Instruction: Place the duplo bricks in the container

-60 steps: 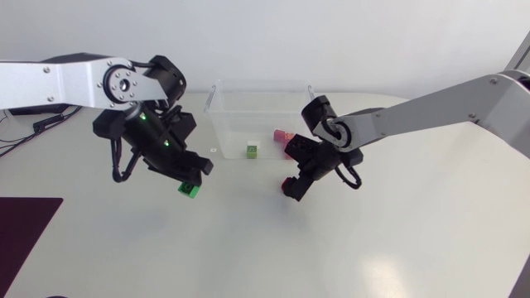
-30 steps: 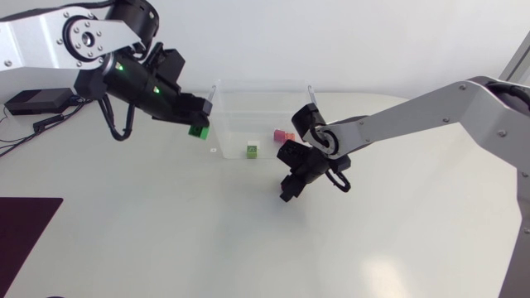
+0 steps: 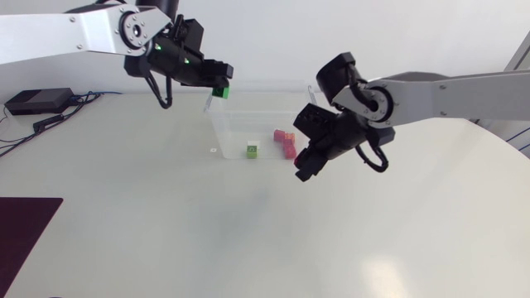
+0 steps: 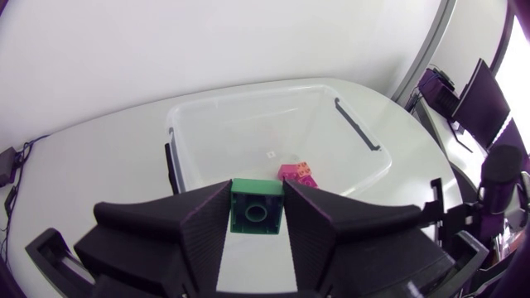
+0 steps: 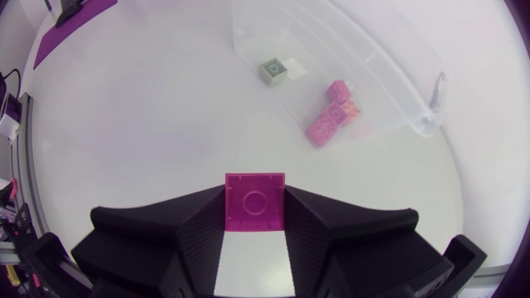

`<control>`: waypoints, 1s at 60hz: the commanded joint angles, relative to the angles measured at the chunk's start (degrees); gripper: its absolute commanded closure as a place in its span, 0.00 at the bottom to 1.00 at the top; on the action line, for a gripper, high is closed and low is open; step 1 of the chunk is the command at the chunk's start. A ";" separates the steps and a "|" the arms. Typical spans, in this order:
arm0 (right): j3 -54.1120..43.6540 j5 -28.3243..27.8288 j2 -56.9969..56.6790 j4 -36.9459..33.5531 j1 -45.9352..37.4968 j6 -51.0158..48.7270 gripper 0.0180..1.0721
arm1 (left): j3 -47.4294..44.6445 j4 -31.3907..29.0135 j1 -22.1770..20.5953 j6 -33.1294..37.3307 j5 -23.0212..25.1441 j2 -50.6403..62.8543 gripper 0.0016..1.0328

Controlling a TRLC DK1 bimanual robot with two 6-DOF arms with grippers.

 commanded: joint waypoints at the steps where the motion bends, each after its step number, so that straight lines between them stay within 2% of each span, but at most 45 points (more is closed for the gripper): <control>1: 2.51 0.38 -2.76 -2.16 0.81 0.84 0.76 | 4.05 1.72 -0.21 -1.82 0.55 4.66 0.79; 6: 4.53 0.38 -4.78 -3.66 0.90 1.46 0.76 | 5.90 3.31 -0.30 -2.08 0.55 7.21 0.75; 8: 5.67 0.38 -5.22 -4.27 0.90 1.98 0.76 | 6.52 4.19 -0.39 -2.08 0.55 8.27 0.68; 10: 6.46 0.38 -5.48 -4.27 0.90 2.33 0.76 | 7.31 4.27 -0.48 -2.08 0.55 9.23 0.56; 14: 8.31 0.38 -5.83 -4.27 0.72 2.86 0.76 | 8.45 4.27 -0.48 -2.08 0.46 10.38 0.15; 16: 9.19 0.38 -5.83 -4.19 0.55 3.21 0.76 | 8.54 4.27 -0.48 -2.00 0.46 10.38 0.03; 30: 16.39 0.29 -2.49 -0.93 -1.48 5.76 0.76 | 6.60 4.01 0.84 -2.00 0.55 1.15 0.04; 42: 20.96 0.20 3.22 6.10 -2.53 7.96 0.74 | 3.18 -1.88 1.28 -0.68 0.99 -13.09 0.04; 51: 25.36 0.20 8.76 9.44 -2.35 9.89 0.73 | -6.58 -3.46 1.19 1.43 0.99 -23.99 0.04; 60: 28.70 1.25 13.94 12.07 -1.83 9.89 0.72 | -15.28 -3.72 3.21 3.01 0.90 -30.67 0.04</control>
